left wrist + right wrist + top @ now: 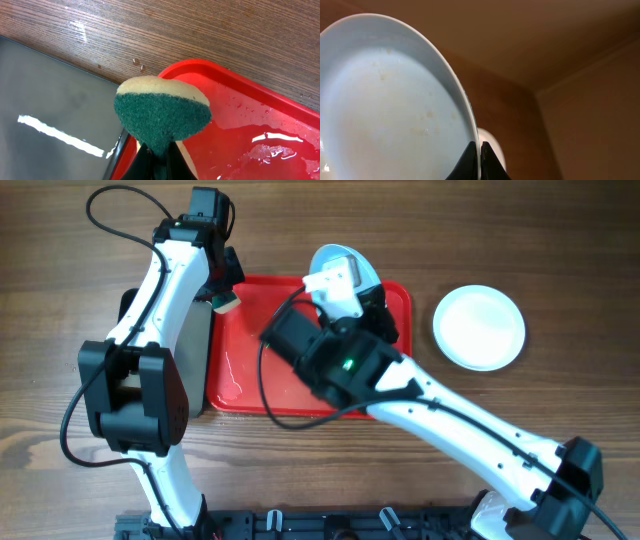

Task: Clean dirty plates on tray and stack at the side
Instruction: 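Lift the plate with the right gripper and stack it on the right pile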

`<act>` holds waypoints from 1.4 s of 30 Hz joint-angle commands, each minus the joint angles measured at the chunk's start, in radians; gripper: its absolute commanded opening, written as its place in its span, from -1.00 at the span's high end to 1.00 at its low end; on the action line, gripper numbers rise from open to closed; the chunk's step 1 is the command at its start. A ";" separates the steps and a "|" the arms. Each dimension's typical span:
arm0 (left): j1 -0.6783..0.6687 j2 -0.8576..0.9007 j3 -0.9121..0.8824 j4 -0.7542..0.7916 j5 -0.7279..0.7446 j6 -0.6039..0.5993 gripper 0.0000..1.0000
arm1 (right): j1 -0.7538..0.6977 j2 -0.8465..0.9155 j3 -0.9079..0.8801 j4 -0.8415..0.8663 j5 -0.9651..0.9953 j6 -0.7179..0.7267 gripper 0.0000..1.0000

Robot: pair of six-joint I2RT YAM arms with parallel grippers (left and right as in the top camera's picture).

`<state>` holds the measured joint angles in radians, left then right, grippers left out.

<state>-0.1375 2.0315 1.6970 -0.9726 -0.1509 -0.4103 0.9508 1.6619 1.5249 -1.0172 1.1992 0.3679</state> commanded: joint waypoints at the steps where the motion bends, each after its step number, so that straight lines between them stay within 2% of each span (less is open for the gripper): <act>1: 0.000 -0.034 -0.005 0.002 0.009 -0.021 0.92 | 0.048 -0.030 -0.001 0.003 0.200 -0.002 0.91; 6: 0.000 -0.034 -0.005 -0.002 0.009 -0.021 0.92 | 0.048 -0.030 -0.001 0.006 0.146 0.002 0.92; 8: 0.000 -0.034 -0.005 -0.004 0.009 -0.021 0.92 | 0.026 -0.030 -0.001 0.006 -0.046 0.019 0.91; 9: 0.000 -0.034 -0.005 -0.005 0.009 -0.021 0.92 | -0.011 -0.030 -0.001 0.003 -0.223 0.073 0.91; 11: 0.000 -0.034 -0.005 -0.005 0.009 -0.021 0.92 | -0.128 -0.030 -0.002 0.006 -0.553 0.110 0.92; 13: 0.000 -0.034 -0.005 -0.005 0.009 -0.021 0.92 | -0.262 -0.030 -0.002 0.006 -0.759 0.102 0.92; 18: 0.000 -0.034 -0.005 -0.006 0.009 -0.021 0.92 | -0.729 -0.030 -0.006 0.002 -1.194 -0.036 0.91; 20: 0.000 -0.034 -0.005 -0.008 0.009 -0.021 0.92 | -0.930 -0.030 -0.056 0.002 -1.254 -0.043 0.91; 23: 0.000 -0.034 -0.005 -0.008 0.009 -0.021 0.92 | -1.150 -0.029 -0.177 0.055 -1.253 -0.051 0.91; 25: 0.000 -0.034 -0.005 -0.008 0.009 -0.021 0.92 | -1.245 -0.029 -0.260 0.132 -1.254 -0.051 0.91; 28: 0.000 -0.042 -0.004 -0.003 0.001 0.027 0.92 | -1.312 -0.029 -0.396 0.261 -1.253 -0.050 0.91; 31: 0.000 -0.104 -0.004 -0.009 -0.026 0.045 0.92 | -1.315 -0.029 -0.511 0.390 -1.253 -0.019 0.91; 32: 0.002 -0.134 -0.004 -0.018 -0.051 0.045 0.92 | -1.315 -0.029 -0.531 0.420 -1.259 -0.004 0.82; 33: 0.008 -0.159 -0.004 -0.032 -0.068 0.044 0.92 | -1.315 -0.029 -0.545 0.442 -1.274 -0.002 0.45; 37: 0.114 -0.210 -0.005 -0.143 -0.078 0.043 0.92 | -1.307 -0.030 -0.538 0.468 -1.424 -0.052 -0.46; 41: 0.246 -0.204 -0.052 -0.188 -0.078 0.047 0.92 | -1.297 -0.035 -0.368 0.253 -1.513 -0.103 -0.57; 42: 0.277 -0.203 -0.079 -0.187 -0.065 0.079 0.92 | -1.277 -0.039 -0.312 0.192 -1.512 -0.127 -0.58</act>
<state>0.0715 1.8317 1.6783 -1.1568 -0.2127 -0.3790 -0.3588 1.6489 1.0775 -0.7513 -0.2455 0.3069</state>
